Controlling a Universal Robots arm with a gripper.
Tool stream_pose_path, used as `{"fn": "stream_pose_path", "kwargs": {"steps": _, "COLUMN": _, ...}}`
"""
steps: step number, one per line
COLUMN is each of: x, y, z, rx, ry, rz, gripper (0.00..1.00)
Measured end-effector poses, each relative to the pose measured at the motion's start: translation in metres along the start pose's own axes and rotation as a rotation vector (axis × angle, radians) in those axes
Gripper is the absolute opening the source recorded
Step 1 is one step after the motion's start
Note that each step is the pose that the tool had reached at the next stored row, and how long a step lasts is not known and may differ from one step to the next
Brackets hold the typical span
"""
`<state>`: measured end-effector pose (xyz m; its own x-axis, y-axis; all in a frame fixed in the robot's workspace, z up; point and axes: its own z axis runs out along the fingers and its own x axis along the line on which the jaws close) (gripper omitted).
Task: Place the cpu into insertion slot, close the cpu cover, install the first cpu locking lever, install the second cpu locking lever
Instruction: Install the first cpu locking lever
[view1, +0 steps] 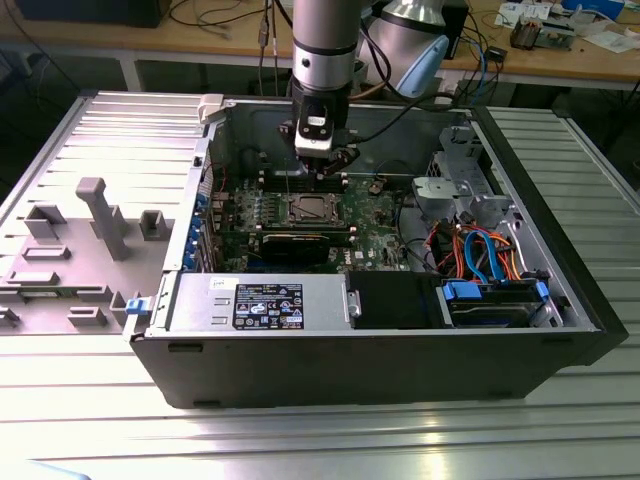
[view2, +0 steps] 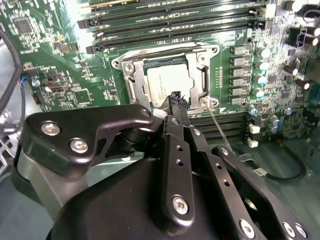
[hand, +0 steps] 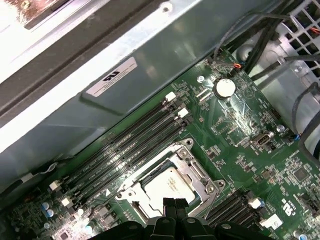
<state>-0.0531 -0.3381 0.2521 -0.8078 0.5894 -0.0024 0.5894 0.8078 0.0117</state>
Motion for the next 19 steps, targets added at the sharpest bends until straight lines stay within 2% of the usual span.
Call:
{"fn": "stream_pose_path", "kwargs": {"steps": 2, "x": 0.0, "y": 0.0, "z": 0.0002, "rx": 0.0, "ry": 0.0005, "rz": -0.04, "gripper": 0.11}}
{"fn": "stream_pose_path", "kwargs": {"steps": 4, "x": 0.0002, "y": -0.0001, "z": 0.0002, "rx": -0.0003, "ry": 0.0007, "rz": -0.062, "gripper": 0.11}}
{"fn": "stream_pose_path", "kwargs": {"steps": 6, "x": 0.0011, "y": -0.0008, "z": 0.0003, "rx": -0.0006, "ry": 0.0009, "rz": -0.069, "gripper": 0.11}}
{"fn": "stream_pose_path", "kwargs": {"steps": 7, "x": 0.0091, "y": -0.007, "z": 0.0001, "rx": -0.0016, "ry": 0.0003, "rz": -0.073, "gripper": 0.11}}
{"fn": "stream_pose_path", "kwargs": {"steps": 8, "x": 0.0131, "y": -0.01, "z": 0.0001, "rx": -0.0016, "ry": -0.0002, "rz": -0.091, "gripper": 0.11}}
{"fn": "stream_pose_path", "kwargs": {"steps": 9, "x": 0.0131, "y": -0.01, "z": 0.0, "rx": -0.0016, "ry": 0.0001, "rz": -0.119, "gripper": 0.11}}
{"fn": "stream_pose_path", "kwargs": {"steps": 14, "x": 0.0153, "y": -0.0116, "z": -0.0034, "rx": -0.0018, "ry": 0.0004, "rz": -0.151, "gripper": 0.11}}
{"fn": "stream_pose_path", "kwargs": {"steps": 17, "x": 0.0155, "y": -0.0117, "z": -0.0035, "rx": -0.0021, "ry": 0.0011, "rz": -0.192, "gripper": 0.11}}
{"fn": "stream_pose_path", "kwargs": {"steps": 19, "x": 0.0155, "y": -0.0117, "z": -0.0032, "rx": -0.0021, "ry": 0.0019, "rz": -0.25, "gripper": 0.11}}
